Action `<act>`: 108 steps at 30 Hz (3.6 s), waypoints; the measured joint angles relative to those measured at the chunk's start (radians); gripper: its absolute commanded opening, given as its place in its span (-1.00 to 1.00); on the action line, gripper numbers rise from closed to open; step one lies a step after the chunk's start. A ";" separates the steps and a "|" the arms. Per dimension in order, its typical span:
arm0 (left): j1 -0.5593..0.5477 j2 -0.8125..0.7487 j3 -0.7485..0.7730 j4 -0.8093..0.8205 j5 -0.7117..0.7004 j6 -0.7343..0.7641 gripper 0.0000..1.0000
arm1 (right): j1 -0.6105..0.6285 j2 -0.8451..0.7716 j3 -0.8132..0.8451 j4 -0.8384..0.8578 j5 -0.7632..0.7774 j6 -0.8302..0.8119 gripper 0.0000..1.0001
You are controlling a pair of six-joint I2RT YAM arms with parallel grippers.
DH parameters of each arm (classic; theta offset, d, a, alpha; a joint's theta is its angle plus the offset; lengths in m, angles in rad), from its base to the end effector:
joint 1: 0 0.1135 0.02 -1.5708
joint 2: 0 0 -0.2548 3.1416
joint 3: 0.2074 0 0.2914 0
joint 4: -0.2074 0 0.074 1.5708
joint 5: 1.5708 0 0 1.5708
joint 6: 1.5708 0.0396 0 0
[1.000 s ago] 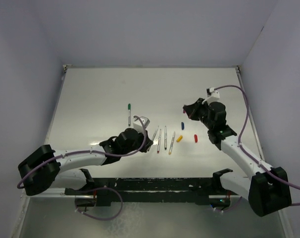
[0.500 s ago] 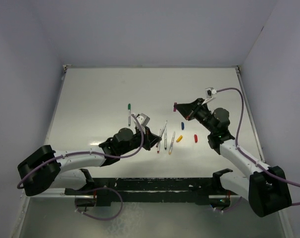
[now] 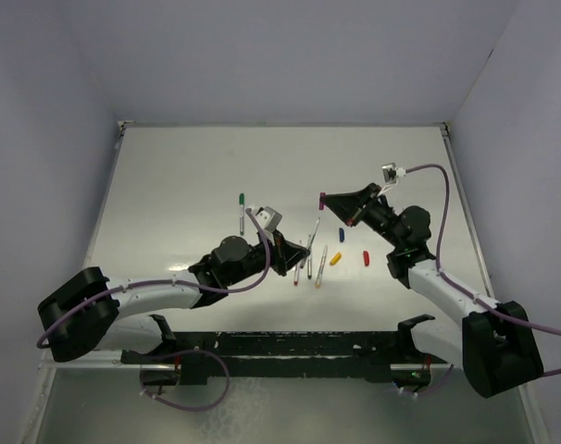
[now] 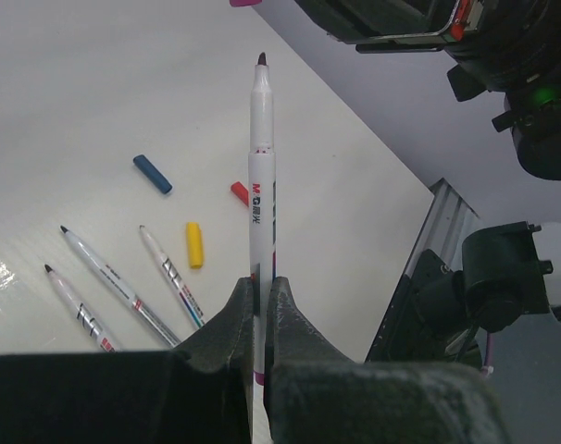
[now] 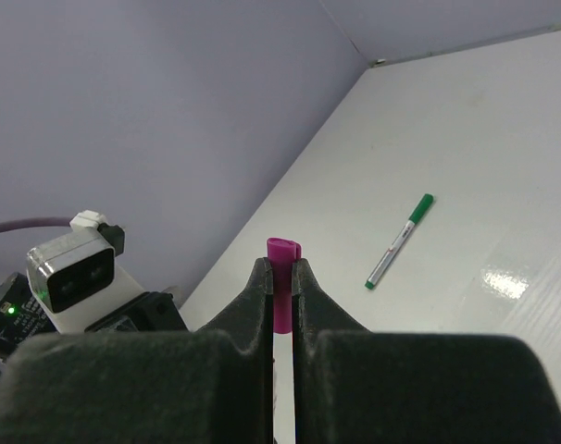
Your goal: Insert the pens into the pen caps
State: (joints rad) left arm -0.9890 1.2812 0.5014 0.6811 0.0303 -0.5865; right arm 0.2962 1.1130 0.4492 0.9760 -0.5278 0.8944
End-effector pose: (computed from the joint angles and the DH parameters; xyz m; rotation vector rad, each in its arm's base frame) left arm 0.1667 -0.2557 0.1887 0.3882 1.7778 -1.1877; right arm 0.2543 0.0984 0.2469 -0.0803 1.4262 1.3311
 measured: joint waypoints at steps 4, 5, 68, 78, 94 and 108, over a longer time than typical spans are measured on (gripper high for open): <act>0.000 0.000 0.001 0.021 -0.001 0.000 -1.00 | 0.000 0.012 0.000 0.035 -0.016 0.022 -1.00; 0.000 0.000 0.001 0.024 -0.002 0.000 -1.00 | 0.000 0.013 -0.001 0.046 -0.018 0.028 -1.00; 0.046 -0.002 -0.007 0.100 -0.074 -0.005 -1.00 | 0.082 0.165 -0.027 0.238 -0.034 0.110 -1.00; 0.104 0.018 0.002 0.043 -0.048 0.001 -1.00 | 0.161 0.168 0.063 0.011 0.058 -0.061 -1.00; 0.126 -0.006 0.062 -0.171 -0.161 0.164 -1.00 | 0.255 0.258 0.209 -0.230 0.206 -0.217 -1.00; 0.127 -0.002 0.107 -0.314 -0.311 0.287 -1.00 | 0.283 0.373 0.312 -0.298 0.259 -0.237 -0.69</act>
State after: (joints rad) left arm -0.8619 1.2789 0.6086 0.3672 -0.2810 -0.2993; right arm 0.5797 1.4857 0.7612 0.6777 -0.2691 0.6571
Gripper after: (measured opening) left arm 0.028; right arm 0.098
